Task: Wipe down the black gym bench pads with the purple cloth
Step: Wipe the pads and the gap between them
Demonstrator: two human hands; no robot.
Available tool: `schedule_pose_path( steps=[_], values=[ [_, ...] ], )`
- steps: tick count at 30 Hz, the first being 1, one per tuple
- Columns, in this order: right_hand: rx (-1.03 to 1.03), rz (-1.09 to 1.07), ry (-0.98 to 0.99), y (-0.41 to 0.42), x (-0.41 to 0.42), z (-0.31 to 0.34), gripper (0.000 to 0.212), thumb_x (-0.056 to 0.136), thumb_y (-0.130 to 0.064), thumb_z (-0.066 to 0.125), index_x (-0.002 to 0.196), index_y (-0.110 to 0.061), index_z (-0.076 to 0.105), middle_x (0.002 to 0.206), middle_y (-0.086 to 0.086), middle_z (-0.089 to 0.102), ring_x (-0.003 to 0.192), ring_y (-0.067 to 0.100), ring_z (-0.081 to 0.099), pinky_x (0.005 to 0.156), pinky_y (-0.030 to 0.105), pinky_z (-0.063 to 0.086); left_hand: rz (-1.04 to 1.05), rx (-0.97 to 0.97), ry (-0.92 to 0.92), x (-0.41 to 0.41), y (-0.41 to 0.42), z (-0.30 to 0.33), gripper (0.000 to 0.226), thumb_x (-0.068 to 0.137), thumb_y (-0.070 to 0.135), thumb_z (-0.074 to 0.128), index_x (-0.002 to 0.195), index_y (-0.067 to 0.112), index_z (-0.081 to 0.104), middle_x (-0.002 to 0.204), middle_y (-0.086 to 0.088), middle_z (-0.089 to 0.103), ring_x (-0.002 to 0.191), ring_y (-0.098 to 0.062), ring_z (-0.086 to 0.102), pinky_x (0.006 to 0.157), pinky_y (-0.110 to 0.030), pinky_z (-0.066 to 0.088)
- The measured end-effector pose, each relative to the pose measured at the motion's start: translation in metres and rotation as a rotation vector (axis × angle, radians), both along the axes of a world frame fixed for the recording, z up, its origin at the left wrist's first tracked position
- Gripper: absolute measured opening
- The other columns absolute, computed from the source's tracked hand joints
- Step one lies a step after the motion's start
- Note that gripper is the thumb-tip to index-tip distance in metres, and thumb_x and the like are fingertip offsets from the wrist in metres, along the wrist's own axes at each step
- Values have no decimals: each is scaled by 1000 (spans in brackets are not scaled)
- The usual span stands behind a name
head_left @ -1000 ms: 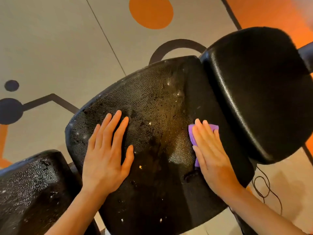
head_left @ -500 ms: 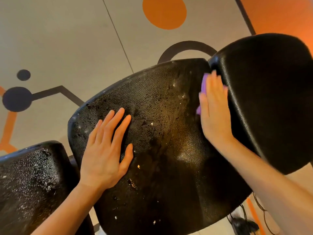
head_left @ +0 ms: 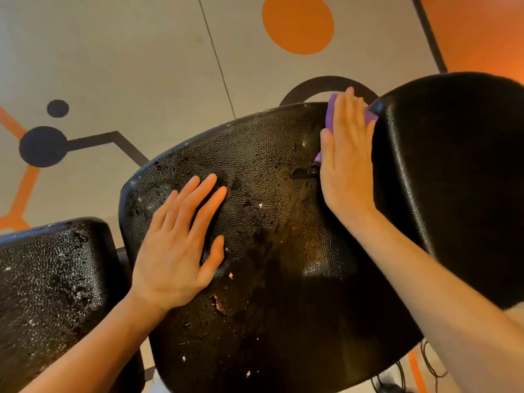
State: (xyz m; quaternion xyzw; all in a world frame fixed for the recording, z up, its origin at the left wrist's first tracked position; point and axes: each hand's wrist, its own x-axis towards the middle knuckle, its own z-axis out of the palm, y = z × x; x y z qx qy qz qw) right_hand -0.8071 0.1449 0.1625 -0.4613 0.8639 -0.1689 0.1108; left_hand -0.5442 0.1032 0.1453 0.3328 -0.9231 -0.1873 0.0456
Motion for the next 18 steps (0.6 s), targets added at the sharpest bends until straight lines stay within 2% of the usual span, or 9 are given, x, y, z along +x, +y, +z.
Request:
schedule_pose_path(
  steps=[2,4,5,9,10,13,15,16,18],
  values=[
    [91,251,98,54,29,1,52,100,-18,31,150,-9,18,160,8,11,149,22,6,121,46,9,-2,5,0,0,0,0,64,93,41,39,150,15,30,160,-3,21,150,-22,15,122,-42,13],
    [185,505,191,98,38,7,53,99,-24,30,150,-12,20,159,6,17,148,22,8,120,42,10,0,6,0,0,0,1,64,92,41,39,151,15,30,160,-2,20,150,-22,15,122,-43,14],
    [175,526,185,96,29,5,53,100,-26,27,150,-12,19,159,6,16,148,22,7,120,41,8,0,3,4,0,-1,0,64,92,41,39,151,16,30,160,-2,20,150,-22,15,122,-42,14],
    [28,-55,91,-5,22,4,53,101,-27,18,151,-8,15,160,14,11,149,27,4,121,48,7,3,2,22,0,-1,-1,64,92,40,40,150,15,31,159,-4,23,150,-21,16,123,-40,12],
    [11,-56,125,-21,34,3,54,101,-27,20,151,-7,17,159,14,13,148,28,6,121,48,8,1,-1,20,0,-1,-1,64,92,40,40,150,14,32,159,-5,24,150,-21,17,123,-39,12],
    [28,424,267,-19,46,1,53,102,-24,32,150,-6,22,159,12,18,148,27,12,121,43,10,-3,8,6,-1,-1,1,64,92,40,40,149,14,32,159,-6,25,150,-22,17,123,-40,12],
    [34,572,286,-10,15,3,52,103,-23,33,151,-8,20,160,9,16,149,23,10,122,41,9,0,3,5,-1,-1,1,64,92,41,39,150,14,32,159,-6,26,150,-22,17,123,-40,12],
    [40,489,233,-7,-1,2,52,103,-23,31,152,-9,17,160,7,13,149,20,7,122,41,8,0,2,6,-1,0,1,64,92,41,39,150,13,32,159,-6,26,150,-22,17,123,-40,12],
    [6,158,60,-4,-21,3,51,104,-23,25,152,-12,12,161,5,8,149,17,2,122,44,5,5,3,12,-1,0,0,64,92,41,38,150,14,32,159,-5,25,150,-22,17,123,-39,11]
  ],
)
